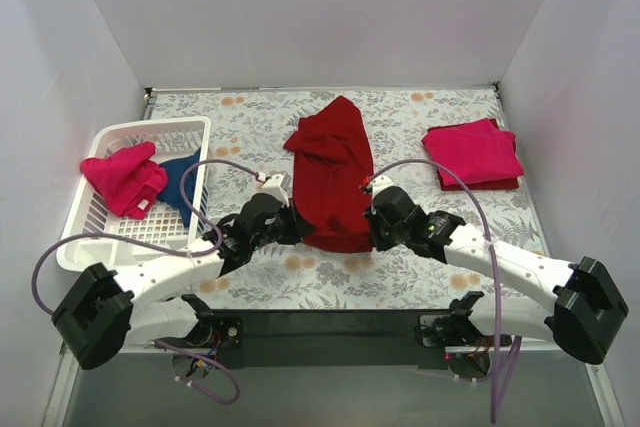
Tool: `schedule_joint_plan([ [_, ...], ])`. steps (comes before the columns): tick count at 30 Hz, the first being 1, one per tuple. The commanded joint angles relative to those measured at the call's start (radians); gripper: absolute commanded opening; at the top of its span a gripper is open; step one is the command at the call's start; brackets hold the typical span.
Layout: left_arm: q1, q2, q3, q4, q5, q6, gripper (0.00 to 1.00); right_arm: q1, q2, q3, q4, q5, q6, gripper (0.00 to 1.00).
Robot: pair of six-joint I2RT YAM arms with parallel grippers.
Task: Fold and stack the t-shirts
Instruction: Fold the tshirt
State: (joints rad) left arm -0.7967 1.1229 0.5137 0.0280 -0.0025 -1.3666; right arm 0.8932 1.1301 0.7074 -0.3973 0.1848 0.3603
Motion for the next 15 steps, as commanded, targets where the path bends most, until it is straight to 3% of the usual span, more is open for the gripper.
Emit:
schedule_joint_plan([
  [1, 0.043, 0.116, 0.068, 0.211, -0.135, 0.119, 0.00, -0.116, 0.058, 0.066, 0.187, 0.055, -0.119, 0.01],
  [8, 0.214, 0.353, 0.207, 0.384, -0.048, 0.198, 0.00, -0.260, 0.319, 0.254, 0.291, -0.036, -0.236, 0.01],
  [15, 0.290, 0.547, 0.359, 0.405, 0.030, 0.228, 0.00, -0.316, 0.560, 0.490, 0.302, -0.097, -0.291, 0.01],
])
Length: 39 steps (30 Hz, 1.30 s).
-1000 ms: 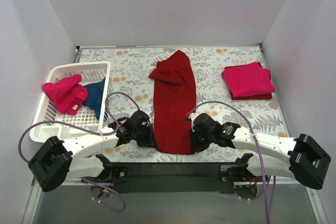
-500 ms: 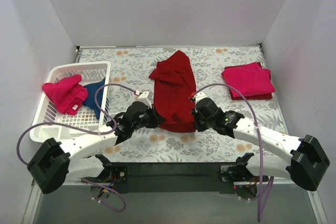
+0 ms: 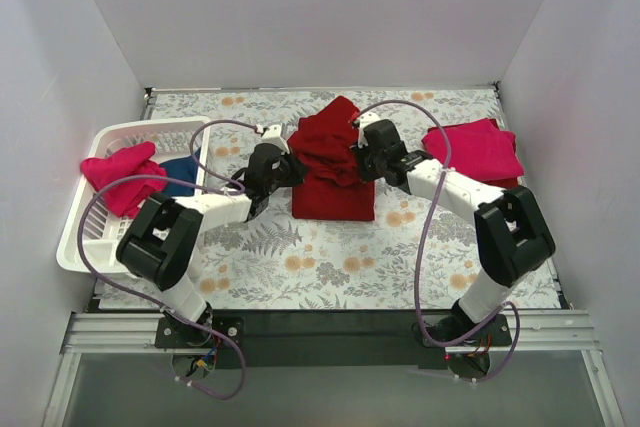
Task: Fold and stack the t-shirts
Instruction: Fold the tshirt
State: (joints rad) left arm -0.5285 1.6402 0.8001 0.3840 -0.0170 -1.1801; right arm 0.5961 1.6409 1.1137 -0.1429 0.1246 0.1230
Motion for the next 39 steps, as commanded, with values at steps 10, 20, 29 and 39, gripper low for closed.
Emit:
schedule_joint_plan([
  [10, 0.064, 0.193, 0.208, -0.020, -0.004, 0.048, 0.00, -0.067, 0.194, 0.228, 0.006, -0.033, -0.065, 0.01],
  [20, 0.067, 0.018, 0.171, -0.149, -0.267, -0.015, 0.81, -0.084, 0.067, 0.160, -0.058, 0.152, -0.039, 0.43],
  [29, 0.061, -0.060, -0.073, -0.198, 0.012, -0.134, 0.88, -0.090, -0.049, -0.079, -0.044, -0.046, 0.038, 0.54],
  [39, 0.051, -0.026, -0.154, -0.128, 0.110, -0.165, 0.88, -0.094, -0.023, -0.190, 0.055, -0.192, 0.104, 0.67],
])
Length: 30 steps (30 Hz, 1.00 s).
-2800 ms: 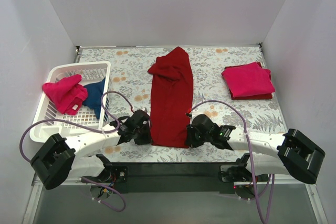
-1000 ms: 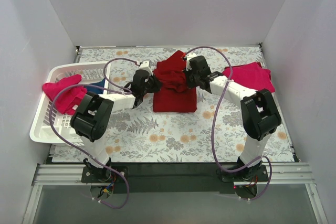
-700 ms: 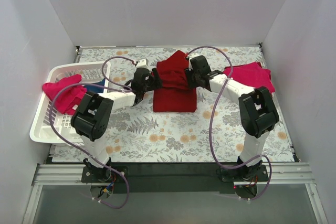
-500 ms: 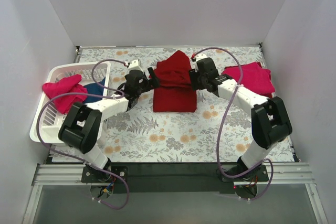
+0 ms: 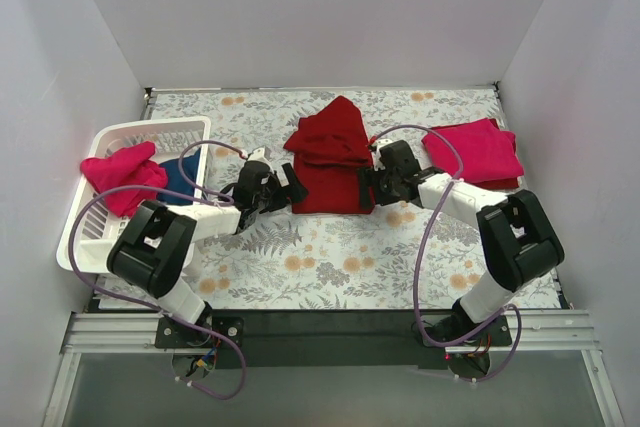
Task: Fold and stack the t-shirts
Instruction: Fold the tshirt
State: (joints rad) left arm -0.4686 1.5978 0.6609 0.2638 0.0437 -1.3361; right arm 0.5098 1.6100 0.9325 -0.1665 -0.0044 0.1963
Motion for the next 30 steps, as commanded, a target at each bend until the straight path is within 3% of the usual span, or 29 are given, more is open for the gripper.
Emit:
schedule_joint_plan([
  [1, -0.008, 0.027, -0.012, -0.008, 0.054, -0.005, 0.88, -0.008, 0.014, -0.012, 0.093, -0.071, 0.037, 0.68],
  [9, -0.038, 0.067, 0.006, -0.061, 0.076, 0.011, 0.78, -0.008, 0.073, -0.040, 0.128, -0.131, 0.068, 0.62],
  [13, -0.042, 0.085, -0.012, -0.074, 0.110, 0.003, 0.61, -0.008, 0.079, -0.081, 0.113, -0.115, 0.080, 0.55],
  [16, -0.050, 0.108, -0.021, -0.074, 0.120, 0.002, 0.42, -0.008, 0.090, -0.096, 0.113, -0.117, 0.083, 0.37],
  [17, -0.051, 0.113, -0.021, -0.072, 0.122, 0.003, 0.38, -0.008, 0.093, -0.103, 0.111, -0.117, 0.081, 0.23],
  [18, -0.056, 0.125, -0.023, -0.072, 0.120, 0.009, 0.32, -0.008, 0.097, -0.104, 0.113, -0.123, 0.083, 0.16],
  [20, -0.061, 0.128, -0.021, -0.072, 0.130, 0.018, 0.11, -0.008, 0.094, -0.110, 0.108, -0.135, 0.071, 0.02],
  [21, -0.062, 0.126, -0.020, -0.077, 0.143, 0.023, 0.02, -0.007, 0.079, -0.113, 0.105, -0.144, 0.063, 0.01],
  [30, -0.074, -0.162, -0.032, -0.218, 0.266, 0.126, 0.00, 0.010, -0.211, -0.115, -0.155, -0.174, -0.035, 0.01],
])
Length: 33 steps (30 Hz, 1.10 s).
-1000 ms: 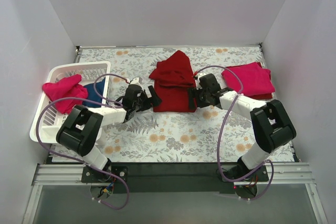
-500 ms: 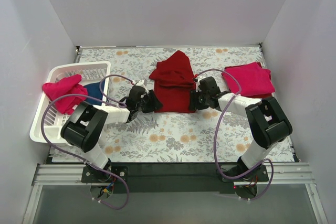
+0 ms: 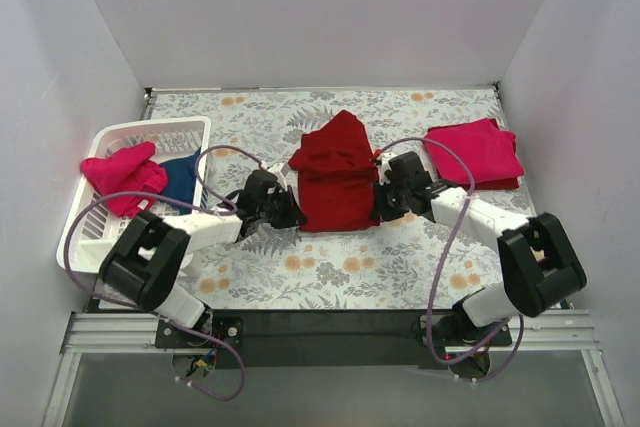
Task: Fold and stack the t-shirts
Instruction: Fold the tshirt
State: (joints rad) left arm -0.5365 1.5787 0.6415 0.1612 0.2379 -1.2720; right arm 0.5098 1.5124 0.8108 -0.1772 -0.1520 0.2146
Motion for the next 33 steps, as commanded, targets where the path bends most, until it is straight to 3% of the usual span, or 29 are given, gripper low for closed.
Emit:
schedule_joint_plan([
  [1, -0.008, -0.170, -0.016, -0.149, 0.086, 0.068, 0.00, 0.012, -0.139, 0.008, -0.180, -0.027, -0.061, 0.01],
  [6, -0.029, -0.330, -0.039, -0.182, 0.153, 0.007, 0.00, 0.016, -0.273, 0.037, -0.411, -0.020, -0.103, 0.01],
  [12, -0.031, -0.495, -0.059, -0.305, 0.176, -0.015, 0.00, 0.018, -0.408, 0.054, -0.542, -0.080, -0.104, 0.01],
  [18, -0.031, -0.644, -0.077, -0.367, 0.245, -0.047, 0.00, 0.021, -0.489, 0.111, -0.620, -0.084, -0.093, 0.01],
  [22, -0.031, -0.736, -0.082, -0.359, 0.174, -0.079, 0.00, 0.021, -0.514, 0.154, -0.617, -0.066, -0.090, 0.01],
  [28, -0.029, -0.680, -0.091, -0.207, 0.043, -0.112, 0.00, 0.021, -0.446, 0.243, -0.538, 0.046, -0.109, 0.01],
  [33, -0.026, -0.582, -0.056, -0.167, -0.064, -0.099, 0.00, 0.019, -0.295, 0.327, -0.463, 0.114, -0.119, 0.01],
])
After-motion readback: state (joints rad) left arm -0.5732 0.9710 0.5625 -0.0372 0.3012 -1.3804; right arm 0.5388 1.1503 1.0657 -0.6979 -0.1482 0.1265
